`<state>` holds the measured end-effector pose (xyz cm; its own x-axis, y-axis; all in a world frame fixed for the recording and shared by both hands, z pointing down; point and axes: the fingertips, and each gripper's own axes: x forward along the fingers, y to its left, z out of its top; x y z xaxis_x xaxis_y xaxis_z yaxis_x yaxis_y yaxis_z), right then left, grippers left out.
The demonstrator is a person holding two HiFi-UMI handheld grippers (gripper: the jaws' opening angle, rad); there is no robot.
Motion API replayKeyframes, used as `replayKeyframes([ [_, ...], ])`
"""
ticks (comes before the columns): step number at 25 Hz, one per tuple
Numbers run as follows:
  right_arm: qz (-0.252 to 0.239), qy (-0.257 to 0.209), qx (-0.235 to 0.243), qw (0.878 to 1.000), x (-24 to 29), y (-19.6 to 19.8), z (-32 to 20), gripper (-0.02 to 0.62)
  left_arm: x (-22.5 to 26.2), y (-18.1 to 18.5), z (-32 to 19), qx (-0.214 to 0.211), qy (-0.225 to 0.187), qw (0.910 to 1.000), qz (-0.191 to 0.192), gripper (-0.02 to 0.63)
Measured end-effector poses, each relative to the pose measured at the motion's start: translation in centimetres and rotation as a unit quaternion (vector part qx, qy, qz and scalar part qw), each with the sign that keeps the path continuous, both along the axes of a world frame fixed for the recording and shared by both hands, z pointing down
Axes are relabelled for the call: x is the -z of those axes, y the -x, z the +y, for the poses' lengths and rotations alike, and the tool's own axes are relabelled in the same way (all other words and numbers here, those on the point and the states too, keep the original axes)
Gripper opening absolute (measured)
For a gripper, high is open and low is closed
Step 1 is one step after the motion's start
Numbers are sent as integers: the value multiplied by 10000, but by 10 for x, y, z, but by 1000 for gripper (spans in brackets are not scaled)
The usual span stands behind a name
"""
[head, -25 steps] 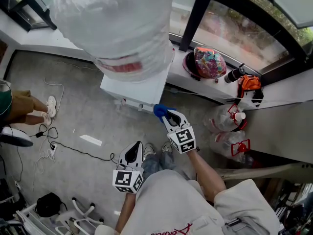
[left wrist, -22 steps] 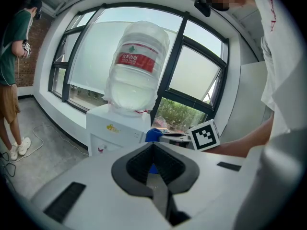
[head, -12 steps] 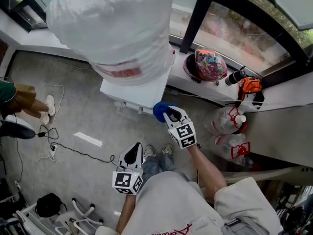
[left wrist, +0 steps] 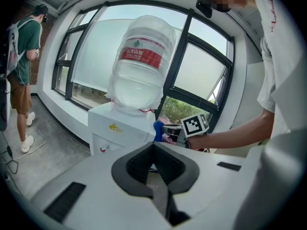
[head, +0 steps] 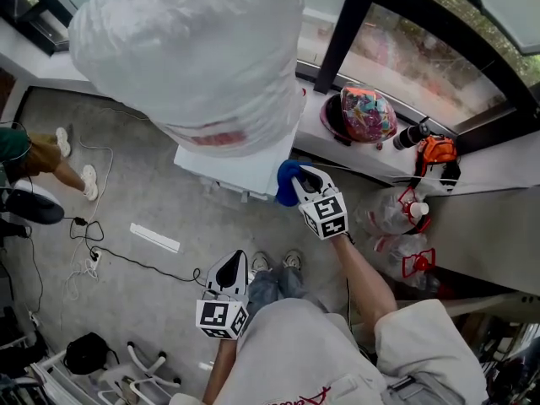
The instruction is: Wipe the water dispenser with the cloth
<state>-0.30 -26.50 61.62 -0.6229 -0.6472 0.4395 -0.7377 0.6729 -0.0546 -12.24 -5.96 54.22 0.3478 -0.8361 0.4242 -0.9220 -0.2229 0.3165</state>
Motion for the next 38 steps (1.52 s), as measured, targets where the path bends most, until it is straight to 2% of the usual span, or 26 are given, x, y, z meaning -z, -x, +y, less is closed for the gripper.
replayKeyframes([
  [7,28,-73,-293,9995,4,-19,-75,75,-5,9,-5,82,77,9999,-36,12],
  [16,39,75,-696,9975,3,-40,-157,75,-10,17,1,145,212,9996,-85,12],
  [23,186,140,-734,9970,1,-48,-188,75,-12,18,5,140,268,9995,-100,12],
  [30,118,-146,-862,9961,13,-54,-169,75,-11,19,11,146,262,9995,-116,12],
  [38,80,-232,-698,9973,5,-56,-66,75,-8,5,17,11,130,9999,-26,12],
])
